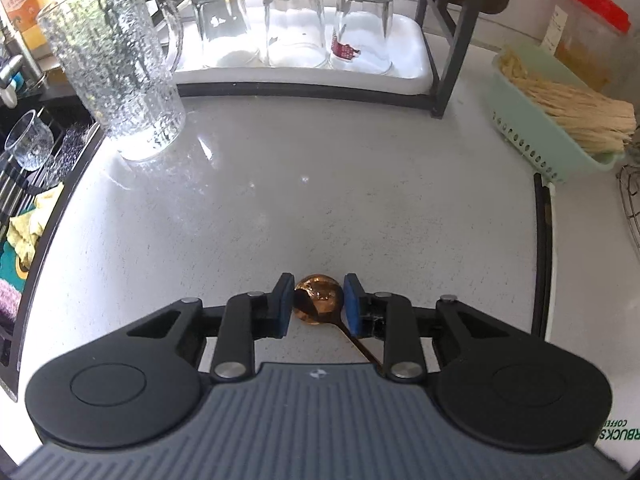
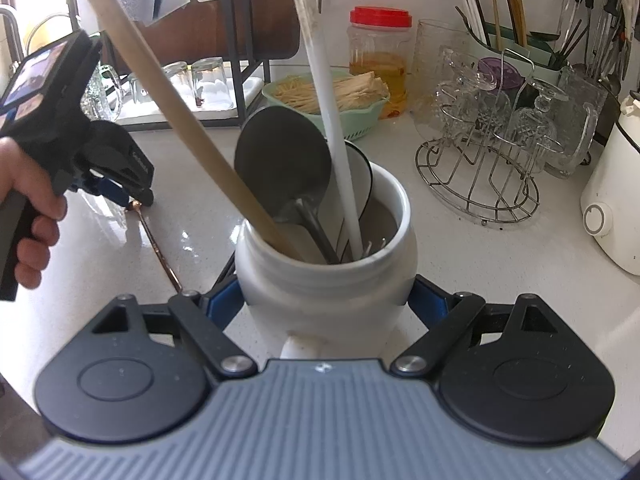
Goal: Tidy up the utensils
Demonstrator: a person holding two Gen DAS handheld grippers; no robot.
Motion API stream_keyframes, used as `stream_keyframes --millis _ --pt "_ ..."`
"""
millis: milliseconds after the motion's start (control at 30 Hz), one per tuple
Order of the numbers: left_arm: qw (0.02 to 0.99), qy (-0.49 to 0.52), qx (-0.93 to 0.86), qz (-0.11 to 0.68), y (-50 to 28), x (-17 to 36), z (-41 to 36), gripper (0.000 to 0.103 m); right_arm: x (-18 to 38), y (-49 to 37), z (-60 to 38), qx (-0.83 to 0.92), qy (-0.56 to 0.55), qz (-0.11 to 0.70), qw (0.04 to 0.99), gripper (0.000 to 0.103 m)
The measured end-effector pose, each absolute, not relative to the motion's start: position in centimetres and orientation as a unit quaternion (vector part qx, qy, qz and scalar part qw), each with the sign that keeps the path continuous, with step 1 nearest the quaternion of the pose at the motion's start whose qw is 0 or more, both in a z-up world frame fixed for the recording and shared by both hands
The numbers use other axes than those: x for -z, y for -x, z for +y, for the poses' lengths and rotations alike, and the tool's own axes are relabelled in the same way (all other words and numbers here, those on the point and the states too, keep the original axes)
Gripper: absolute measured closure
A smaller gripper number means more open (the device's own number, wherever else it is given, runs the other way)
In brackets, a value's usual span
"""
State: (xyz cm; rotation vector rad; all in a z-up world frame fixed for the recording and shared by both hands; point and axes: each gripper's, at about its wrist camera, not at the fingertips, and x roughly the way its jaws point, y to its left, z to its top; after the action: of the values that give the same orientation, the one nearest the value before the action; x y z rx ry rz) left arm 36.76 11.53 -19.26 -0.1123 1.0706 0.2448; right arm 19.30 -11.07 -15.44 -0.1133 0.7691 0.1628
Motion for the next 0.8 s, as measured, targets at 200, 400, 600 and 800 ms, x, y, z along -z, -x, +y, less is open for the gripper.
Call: stream_keyframes --millis 200,400,600,800 --pt "0.859 0.03 -0.093 0.503 -36.5 18.7 10.8 0.085 15.5 -19.1 -11.1 -0.083 0.056 0.37 0.924 0.013" --pt "0.865 0.032 -0.084 0.493 -35.8 17.7 11.0 0.094 15.5 -19.1 -11.3 -0.089 0.057 0.367 0.924 0.013" --pt "0.866 0.061 -0.079 0.489 -34.7 17.3 12.0 0.101 15.5 -19.2 -11.4 -0.097 0.06 0.365 0.924 0.013" --pt "0.865 0.078 -0.081 0.489 -33.5 17.5 13.0 0.102 15.5 -19.3 -11.5 -0.104 0.062 0.365 0.923 0.013"
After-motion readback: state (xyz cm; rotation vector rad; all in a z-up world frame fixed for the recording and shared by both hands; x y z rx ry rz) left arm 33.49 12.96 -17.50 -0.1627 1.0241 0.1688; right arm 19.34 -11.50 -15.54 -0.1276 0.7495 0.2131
